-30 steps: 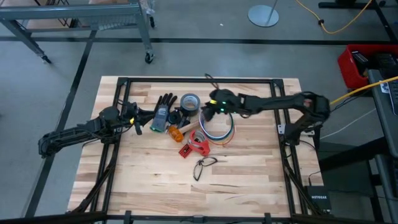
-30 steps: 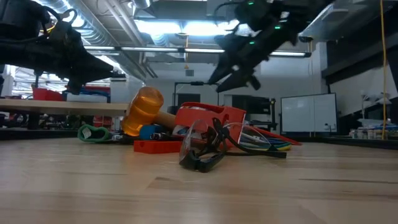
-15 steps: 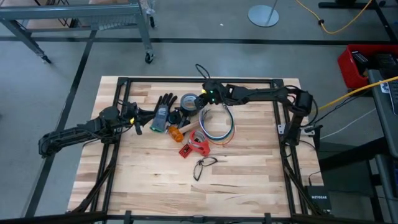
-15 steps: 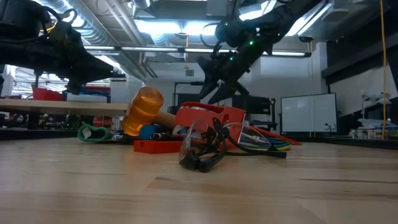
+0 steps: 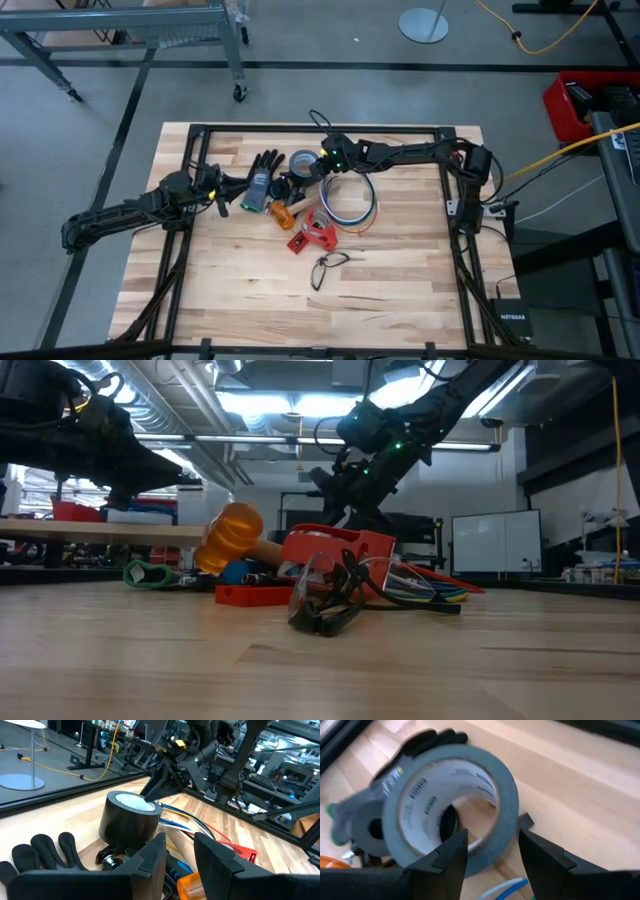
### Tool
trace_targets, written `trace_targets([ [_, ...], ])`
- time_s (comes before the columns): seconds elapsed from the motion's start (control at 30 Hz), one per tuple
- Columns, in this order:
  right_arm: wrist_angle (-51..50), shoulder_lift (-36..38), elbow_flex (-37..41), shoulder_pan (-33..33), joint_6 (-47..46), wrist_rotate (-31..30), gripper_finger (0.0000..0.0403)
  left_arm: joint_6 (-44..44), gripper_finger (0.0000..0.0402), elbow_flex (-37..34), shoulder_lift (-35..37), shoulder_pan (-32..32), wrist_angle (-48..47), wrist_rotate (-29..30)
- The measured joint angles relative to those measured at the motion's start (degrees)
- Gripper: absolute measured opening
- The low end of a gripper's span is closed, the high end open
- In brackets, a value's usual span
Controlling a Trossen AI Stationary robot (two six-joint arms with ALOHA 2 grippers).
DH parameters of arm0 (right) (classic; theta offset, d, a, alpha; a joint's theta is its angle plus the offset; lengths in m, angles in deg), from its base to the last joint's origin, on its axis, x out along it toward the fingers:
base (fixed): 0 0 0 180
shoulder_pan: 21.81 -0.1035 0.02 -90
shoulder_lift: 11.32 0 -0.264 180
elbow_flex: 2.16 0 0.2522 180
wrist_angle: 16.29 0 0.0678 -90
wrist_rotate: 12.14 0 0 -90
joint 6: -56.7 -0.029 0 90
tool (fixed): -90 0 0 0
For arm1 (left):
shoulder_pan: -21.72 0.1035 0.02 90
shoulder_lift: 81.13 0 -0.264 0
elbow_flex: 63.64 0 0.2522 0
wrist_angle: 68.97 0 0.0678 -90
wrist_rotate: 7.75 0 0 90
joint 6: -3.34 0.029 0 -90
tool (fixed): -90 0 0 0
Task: Coil cords
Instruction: Move the electrical tape to the top center
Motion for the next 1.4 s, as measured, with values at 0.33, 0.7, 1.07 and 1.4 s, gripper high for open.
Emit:
trace_targets([
  [0.33,0.06,-0.23,-0.02,0.0,0.0,-0.73,0.0182,1.15,0.0093,0.0,0.0,0.0,0.0,0.0],
  [0.7,2.77,-4.45,-0.23,0.07,-1.59,0.83,0.0171,1.09,0.0093,0.0,-0.26,0.02,0.0,-0.02],
  [1.07,2.64,-4.57,-0.15,0.42,-1.29,3.61,0.0058,1.09,0.0093,0.0,-0.33,0.01,-0.02,-0.02],
  [1.4,-0.21,-4.7,-3.09,0.85,2.19,3.42,0.0058,1.07,0.0093,0.0,-0.68,0.0,-0.02,0.0],
])
